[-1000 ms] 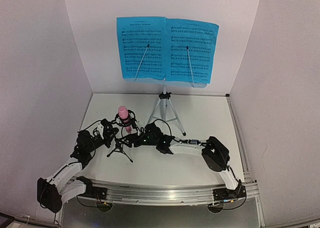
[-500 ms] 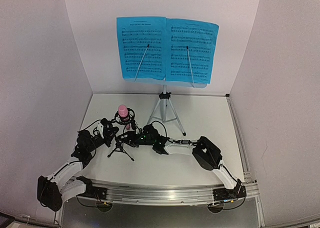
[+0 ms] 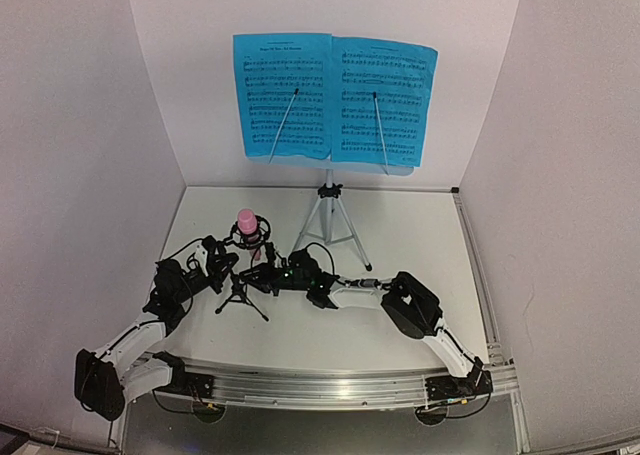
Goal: Pack up the instrument practice props
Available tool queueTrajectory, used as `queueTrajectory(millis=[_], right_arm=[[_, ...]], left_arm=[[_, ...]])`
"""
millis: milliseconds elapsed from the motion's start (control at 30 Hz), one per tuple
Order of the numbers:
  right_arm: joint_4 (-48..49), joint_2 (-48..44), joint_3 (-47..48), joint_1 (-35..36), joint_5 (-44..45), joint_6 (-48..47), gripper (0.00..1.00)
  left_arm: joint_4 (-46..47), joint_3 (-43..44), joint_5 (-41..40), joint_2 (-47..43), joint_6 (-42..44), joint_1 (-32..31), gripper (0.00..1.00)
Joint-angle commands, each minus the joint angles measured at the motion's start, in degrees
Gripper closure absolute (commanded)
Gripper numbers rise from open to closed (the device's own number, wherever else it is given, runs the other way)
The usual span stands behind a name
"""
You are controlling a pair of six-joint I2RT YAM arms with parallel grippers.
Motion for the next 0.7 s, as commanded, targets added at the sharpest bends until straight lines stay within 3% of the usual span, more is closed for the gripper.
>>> queueTrajectory(millis=[0, 200, 367, 533, 667], right_arm=[[0.97, 1.57, 1.1, -0.38, -0.24, 1.24, 0.95], [1.7, 1.38, 0.97, -1.53, -4.15, -4.11, 1.0], [1.88, -1.85, -5.26, -1.55, -1.41, -26.4, 1.0], [3.58, 0.26, -3.52, -1.48, -2.21, -47.04, 1.0], [10.01, 0.73, -5.65, -1.5, -1.78, -59.62, 1.0]], left_arm=[[3.58, 0.45, 4.09, -0.11, -0.28, -0.61, 1.0], [1.86, 1.65, 4.15, -0.16, -2.68, -0.61, 1.0], [-1.12, 2.11, 4.02, -1.33, -2.17, -0.61, 1.0], [-4.17, 2.74, 4.48, -2.29, -1.79, -0.61, 1.0], [-7.24, 3.8, 5.44, -2.2, -1.79, -0.61, 1.0]])
